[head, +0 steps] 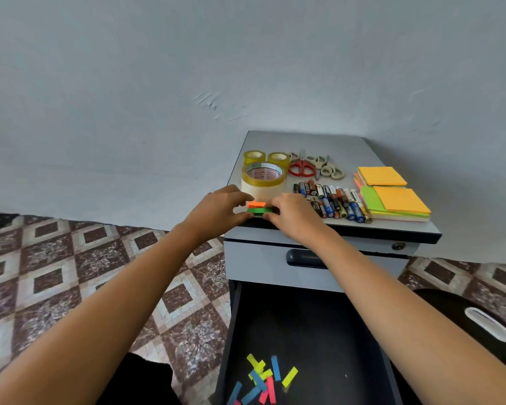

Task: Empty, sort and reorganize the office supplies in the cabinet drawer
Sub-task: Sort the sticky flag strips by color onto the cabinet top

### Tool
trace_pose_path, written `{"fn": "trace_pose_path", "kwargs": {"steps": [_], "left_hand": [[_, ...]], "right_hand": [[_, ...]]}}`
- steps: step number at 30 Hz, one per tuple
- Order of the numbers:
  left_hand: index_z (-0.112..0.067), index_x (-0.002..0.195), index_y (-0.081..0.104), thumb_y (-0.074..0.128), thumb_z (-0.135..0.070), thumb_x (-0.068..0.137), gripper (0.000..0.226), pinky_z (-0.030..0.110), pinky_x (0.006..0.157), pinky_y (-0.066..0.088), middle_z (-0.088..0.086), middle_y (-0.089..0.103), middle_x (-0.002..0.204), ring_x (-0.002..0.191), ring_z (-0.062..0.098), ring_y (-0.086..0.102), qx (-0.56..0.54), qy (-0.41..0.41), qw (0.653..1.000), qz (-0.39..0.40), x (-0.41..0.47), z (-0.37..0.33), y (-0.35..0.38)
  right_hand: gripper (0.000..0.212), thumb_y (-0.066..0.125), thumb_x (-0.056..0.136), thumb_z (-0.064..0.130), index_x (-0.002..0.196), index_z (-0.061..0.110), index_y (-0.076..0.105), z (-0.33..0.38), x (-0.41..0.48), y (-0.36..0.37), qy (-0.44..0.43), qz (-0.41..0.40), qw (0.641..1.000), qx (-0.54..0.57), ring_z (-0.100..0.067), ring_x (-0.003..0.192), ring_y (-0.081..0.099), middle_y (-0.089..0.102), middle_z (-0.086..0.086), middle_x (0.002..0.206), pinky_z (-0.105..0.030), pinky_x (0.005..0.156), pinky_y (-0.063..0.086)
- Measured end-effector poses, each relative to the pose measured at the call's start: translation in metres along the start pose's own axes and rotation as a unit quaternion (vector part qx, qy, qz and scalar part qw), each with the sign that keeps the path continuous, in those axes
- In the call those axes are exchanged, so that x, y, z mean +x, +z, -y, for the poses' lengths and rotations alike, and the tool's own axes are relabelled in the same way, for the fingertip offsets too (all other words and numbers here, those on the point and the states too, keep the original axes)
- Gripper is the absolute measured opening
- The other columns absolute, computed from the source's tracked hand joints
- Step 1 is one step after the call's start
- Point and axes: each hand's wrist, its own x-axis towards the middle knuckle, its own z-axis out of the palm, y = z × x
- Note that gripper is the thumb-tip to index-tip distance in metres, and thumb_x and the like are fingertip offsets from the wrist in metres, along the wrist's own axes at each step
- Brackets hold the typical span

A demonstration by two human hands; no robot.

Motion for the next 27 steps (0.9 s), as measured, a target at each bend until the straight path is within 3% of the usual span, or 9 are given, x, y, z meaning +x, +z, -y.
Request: {"fn": "trace_pose_path", "kwargs": {"steps": [7,11,16,19,27], "left_hand": [[-0.006,0.097,0.072,0.064,-0.014,0.087,0.015,0.03,0.073,0.047,0.007,0.065,0.099,0.086,0.021,0.06,-0.005,0.034,0.999,-0.028,-0.002,0.004,0.009],[-0.006,0.097,0.072,0.063,-0.014,0.088,0.016,0.032,0.073,0.05,0.006,0.067,0.099,0.084,0.021,0.061,0.0,0.033,0.999,-0.035,0.0,0.005,0.011],[-0.006,0.099,0.072,0.063,-0.015,0.088,0.017,0.033,0.073,0.051,0.007,0.067,0.1,0.084,0.022,0.062,0.007,0.047,0.998,-0.029,0.002,0.006,0.011],[-0.006,0.098,0.073,0.064,-0.015,0.088,0.017,0.033,0.073,0.051,0.007,0.067,0.099,0.083,0.022,0.062,0.003,0.053,0.998,-0.022,0.003,0.008,0.011],[-0.008,0.098,0.072,0.064,-0.015,0.087,0.015,0.028,0.074,0.046,0.007,0.065,0.098,0.084,0.019,0.059,-0.022,0.028,0.999,0.001,0.009,0.011,0.008]], "right_hand": [[0.029,0.059,0.092,0.026,0.114,0.008,0.066,-0.001,0.004,0.008,0.01,-0.006,1.0,0.013,-0.023,0.094,0.057,0.06,-0.012,0.107,-0.026,0.07,0.037],[0.03,0.059,0.091,0.028,0.111,0.006,0.066,-0.004,0.004,0.014,0.011,-0.027,1.0,0.003,-0.024,0.096,0.053,0.054,-0.012,0.105,-0.025,0.071,0.035],[0.027,0.063,0.089,0.025,0.109,0.006,0.062,-0.009,-0.002,0.02,-0.004,-0.082,0.996,0.038,-0.016,0.084,0.048,0.045,-0.001,0.091,-0.025,0.069,0.035],[0.025,0.064,0.087,0.016,0.111,0.007,0.063,-0.011,-0.007,0.022,-0.023,-0.109,0.991,0.078,-0.015,0.082,0.049,0.048,-0.002,0.094,-0.029,0.075,0.045],[0.016,0.061,0.089,0.011,0.1,0.007,0.071,-0.016,-0.001,0.029,-0.007,-0.13,0.989,0.075,-0.015,0.082,0.05,0.056,-0.008,0.095,-0.021,0.07,0.036]]}}
